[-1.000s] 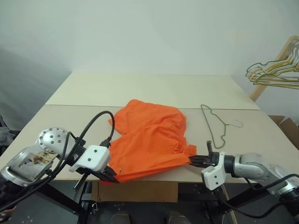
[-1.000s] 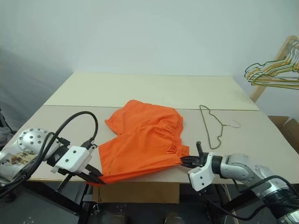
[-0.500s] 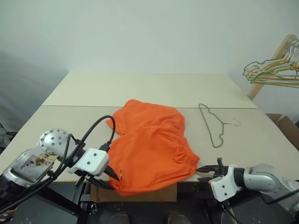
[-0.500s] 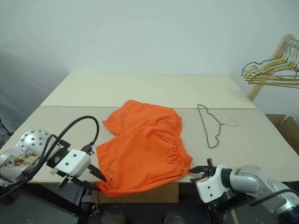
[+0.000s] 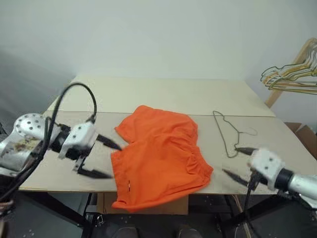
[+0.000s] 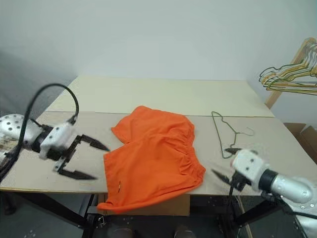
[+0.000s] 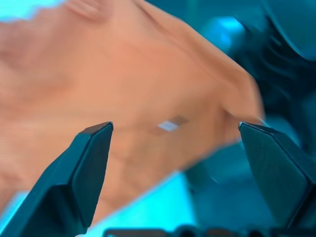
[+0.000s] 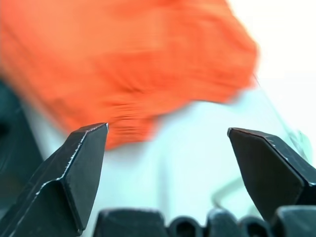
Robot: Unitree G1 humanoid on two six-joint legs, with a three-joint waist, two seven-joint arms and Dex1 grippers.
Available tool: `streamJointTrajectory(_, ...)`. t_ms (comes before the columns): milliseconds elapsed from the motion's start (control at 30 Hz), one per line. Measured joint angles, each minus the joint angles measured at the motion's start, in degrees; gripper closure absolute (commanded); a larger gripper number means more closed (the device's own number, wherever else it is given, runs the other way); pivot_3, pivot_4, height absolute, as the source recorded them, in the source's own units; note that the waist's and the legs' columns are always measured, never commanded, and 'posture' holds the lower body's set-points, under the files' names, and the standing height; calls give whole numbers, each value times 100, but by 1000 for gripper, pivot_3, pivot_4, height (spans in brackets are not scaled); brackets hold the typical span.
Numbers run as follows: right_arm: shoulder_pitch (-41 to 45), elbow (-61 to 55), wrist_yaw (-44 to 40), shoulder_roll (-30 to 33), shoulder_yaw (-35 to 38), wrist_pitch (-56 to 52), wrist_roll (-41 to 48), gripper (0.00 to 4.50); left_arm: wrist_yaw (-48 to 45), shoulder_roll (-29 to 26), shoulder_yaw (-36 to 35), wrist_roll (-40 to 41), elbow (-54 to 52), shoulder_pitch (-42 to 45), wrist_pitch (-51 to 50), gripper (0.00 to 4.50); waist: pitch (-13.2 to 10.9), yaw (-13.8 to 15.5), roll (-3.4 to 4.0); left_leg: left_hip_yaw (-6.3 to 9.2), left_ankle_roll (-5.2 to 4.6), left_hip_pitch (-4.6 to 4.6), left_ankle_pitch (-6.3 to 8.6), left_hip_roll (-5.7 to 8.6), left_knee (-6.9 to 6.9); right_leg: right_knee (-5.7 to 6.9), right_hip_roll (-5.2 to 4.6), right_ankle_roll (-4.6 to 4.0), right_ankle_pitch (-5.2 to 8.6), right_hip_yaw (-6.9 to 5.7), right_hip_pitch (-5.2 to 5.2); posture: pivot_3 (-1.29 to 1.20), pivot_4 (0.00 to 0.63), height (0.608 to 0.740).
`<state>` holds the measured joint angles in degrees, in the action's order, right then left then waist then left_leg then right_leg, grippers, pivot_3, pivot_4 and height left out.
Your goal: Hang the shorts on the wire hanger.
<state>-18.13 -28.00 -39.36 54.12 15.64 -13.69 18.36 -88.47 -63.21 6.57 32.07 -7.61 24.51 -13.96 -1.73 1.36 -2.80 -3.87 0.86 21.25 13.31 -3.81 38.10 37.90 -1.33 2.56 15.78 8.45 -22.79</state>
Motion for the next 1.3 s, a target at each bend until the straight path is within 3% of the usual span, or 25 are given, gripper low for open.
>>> streamJointTrajectory(233,2246,714,1601,-515,-413,-3853,-89,0,1446,1627,-66,426,-12,736,-1496,59,2,-94,-3,8,-1,37,0,1,-2,0,12,6,-18,6,-31,84,0,740)
streamJointTrajectory(367,3718,2058,2339,-1211,-774,-5010,-402,0,1976,2248,-86,539,4,1046,-1942,59,2,-162,0,17,-2,62,-1,10,-2,-1,12,-1,-52,6,-47,82,0,740)
streamJointTrajectory(600,4986,4036,2577,-1614,-1277,-5143,-831,0,2205,2575,-100,506,16,1161,-2001,59,3,-219,3,38,-4,87,0,12,-10,-33,11,-3,-57,-12,-49,91,0,740)
streamJointTrajectory(833,5521,5283,2385,-1806,-1662,-4922,-1101,0,2204,2632,-100,397,-22,1104,-1985,59,2,-230,5,43,-4,86,0,12,-11,-30,11,-3,-58,-16,-47,109,0,740)
streamJointTrajectory(967,5738,5686,2272,-1892,-1700,-4819,-1172,850,2203,2640,-101,383,-46,1077,-1978,0,3,-243,5,45,-4,74,0,12,-11,-30,12,2,-57,-19,-35,110,0,740)
streamJointTrajectory(1300,6015,6231,2155,-2056,-1712,-4716,-1323,4332,2201,2645,-101,370,-49,1038,-1953,0,4,-218,4,48,-4,73,-2,13,-10,-33,11,23,-56,-20,-31,113,0,740)
